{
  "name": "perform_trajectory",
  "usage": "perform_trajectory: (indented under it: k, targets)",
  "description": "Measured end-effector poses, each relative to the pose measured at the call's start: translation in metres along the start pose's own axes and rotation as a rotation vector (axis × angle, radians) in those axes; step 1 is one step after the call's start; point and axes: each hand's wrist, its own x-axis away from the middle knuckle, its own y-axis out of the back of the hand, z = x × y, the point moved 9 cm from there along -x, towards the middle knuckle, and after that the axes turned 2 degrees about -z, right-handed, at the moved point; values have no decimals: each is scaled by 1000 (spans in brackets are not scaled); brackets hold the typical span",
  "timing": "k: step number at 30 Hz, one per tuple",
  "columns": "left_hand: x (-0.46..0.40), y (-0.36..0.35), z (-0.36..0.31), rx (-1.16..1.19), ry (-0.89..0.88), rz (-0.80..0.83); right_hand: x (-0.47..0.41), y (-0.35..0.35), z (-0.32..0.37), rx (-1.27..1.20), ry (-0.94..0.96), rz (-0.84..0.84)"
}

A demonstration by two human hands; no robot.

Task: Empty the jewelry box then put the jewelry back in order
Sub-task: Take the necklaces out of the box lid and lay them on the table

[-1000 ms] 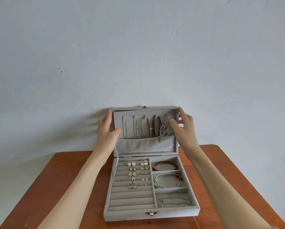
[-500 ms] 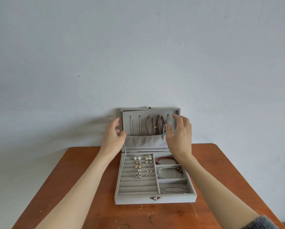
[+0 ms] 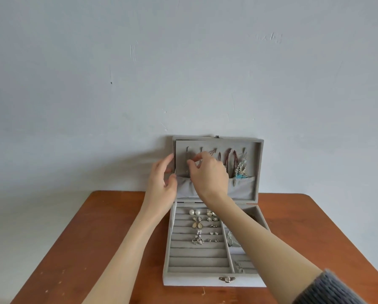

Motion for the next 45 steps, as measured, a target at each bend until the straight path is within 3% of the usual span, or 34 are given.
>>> perform_trajectory:
  k: [14,22,27,31,35,45]
  targets:
    - [0,3,0,38,22,14,-11,9,-2,-59,-88,-79]
    - [-1,6,-7,-19,-16,20,-31,44,31,-158,110,-135]
    - [-3,22,-26,-60,-91,-72,-30,55,42,-460,116,-34]
    - [-2,26,-48,-20,-129,-55,-20,58,57,-674,117,146]
    - [-1,29,-66,82,-118,-23,-6,59,68,-702,149,256]
    - [0,29,-54,298,45,110,14,55,70,-706,136,333]
